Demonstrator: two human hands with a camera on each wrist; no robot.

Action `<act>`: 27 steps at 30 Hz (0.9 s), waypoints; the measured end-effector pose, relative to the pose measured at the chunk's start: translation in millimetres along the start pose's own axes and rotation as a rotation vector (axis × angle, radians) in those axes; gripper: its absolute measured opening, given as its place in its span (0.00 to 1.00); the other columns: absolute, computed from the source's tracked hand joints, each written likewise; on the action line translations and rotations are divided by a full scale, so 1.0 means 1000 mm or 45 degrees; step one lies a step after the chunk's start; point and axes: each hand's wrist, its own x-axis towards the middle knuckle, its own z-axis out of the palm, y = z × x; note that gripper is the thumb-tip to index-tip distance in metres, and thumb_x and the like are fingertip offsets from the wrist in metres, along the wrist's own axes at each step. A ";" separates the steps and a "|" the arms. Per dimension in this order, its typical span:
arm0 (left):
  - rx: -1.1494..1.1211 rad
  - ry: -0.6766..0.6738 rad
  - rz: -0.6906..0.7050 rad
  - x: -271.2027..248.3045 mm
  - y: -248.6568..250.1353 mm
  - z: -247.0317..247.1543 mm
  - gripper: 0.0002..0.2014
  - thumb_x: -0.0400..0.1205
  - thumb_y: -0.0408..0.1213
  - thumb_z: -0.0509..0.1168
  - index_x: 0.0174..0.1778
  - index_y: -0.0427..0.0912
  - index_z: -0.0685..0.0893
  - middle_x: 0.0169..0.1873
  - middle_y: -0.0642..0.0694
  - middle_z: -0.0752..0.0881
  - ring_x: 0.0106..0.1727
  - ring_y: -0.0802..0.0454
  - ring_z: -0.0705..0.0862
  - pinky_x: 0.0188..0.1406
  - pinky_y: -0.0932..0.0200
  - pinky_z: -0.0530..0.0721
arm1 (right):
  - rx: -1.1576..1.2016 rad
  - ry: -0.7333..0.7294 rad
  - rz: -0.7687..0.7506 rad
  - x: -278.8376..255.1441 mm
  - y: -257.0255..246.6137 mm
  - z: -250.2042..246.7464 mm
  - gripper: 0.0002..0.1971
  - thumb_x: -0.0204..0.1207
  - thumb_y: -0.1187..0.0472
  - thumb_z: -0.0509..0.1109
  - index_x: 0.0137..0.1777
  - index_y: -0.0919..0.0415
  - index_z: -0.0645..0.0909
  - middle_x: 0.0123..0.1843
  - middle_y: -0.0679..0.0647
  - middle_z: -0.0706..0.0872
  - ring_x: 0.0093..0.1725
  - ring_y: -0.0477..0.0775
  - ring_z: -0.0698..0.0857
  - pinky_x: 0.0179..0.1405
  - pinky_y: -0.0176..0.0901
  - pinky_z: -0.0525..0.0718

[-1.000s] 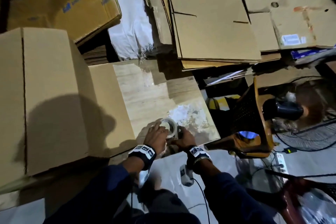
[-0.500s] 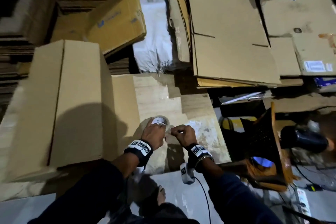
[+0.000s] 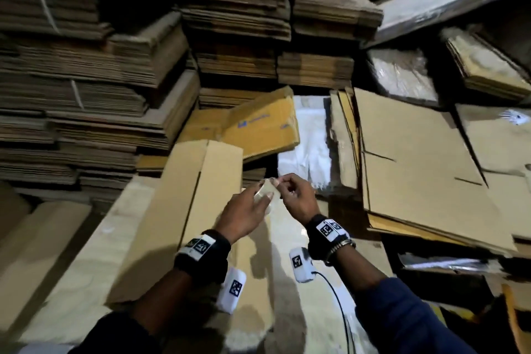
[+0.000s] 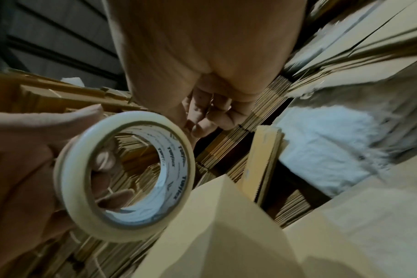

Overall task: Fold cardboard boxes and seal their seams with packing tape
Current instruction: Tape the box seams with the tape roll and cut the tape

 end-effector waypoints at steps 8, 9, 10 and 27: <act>-0.283 0.025 -0.035 -0.026 -0.059 -0.085 0.23 0.78 0.70 0.69 0.56 0.56 0.84 0.44 0.52 0.92 0.42 0.49 0.90 0.46 0.36 0.89 | 0.363 -0.318 0.330 0.005 -0.068 0.092 0.05 0.82 0.70 0.69 0.49 0.61 0.84 0.49 0.51 0.91 0.50 0.50 0.87 0.49 0.48 0.86; -0.300 0.031 -0.045 -0.027 -0.067 -0.093 0.22 0.78 0.70 0.69 0.56 0.56 0.84 0.44 0.53 0.92 0.43 0.49 0.90 0.46 0.36 0.89 | 0.407 -0.359 0.376 0.006 -0.071 0.102 0.05 0.83 0.70 0.68 0.51 0.61 0.84 0.49 0.50 0.90 0.52 0.50 0.87 0.52 0.50 0.87; -0.319 0.042 -0.047 -0.028 -0.072 -0.099 0.22 0.78 0.70 0.69 0.56 0.57 0.84 0.45 0.53 0.92 0.45 0.49 0.91 0.47 0.37 0.90 | 0.446 -0.398 0.425 0.006 -0.073 0.109 0.05 0.83 0.69 0.68 0.52 0.60 0.83 0.49 0.48 0.90 0.53 0.50 0.87 0.56 0.52 0.88; -0.895 -0.178 -0.249 -0.041 -0.150 -0.114 0.20 0.87 0.35 0.73 0.74 0.41 0.78 0.61 0.42 0.92 0.62 0.52 0.91 0.55 0.66 0.87 | -0.160 -0.411 0.454 0.043 -0.057 0.196 0.07 0.78 0.71 0.79 0.39 0.64 0.92 0.36 0.56 0.92 0.35 0.51 0.88 0.43 0.46 0.91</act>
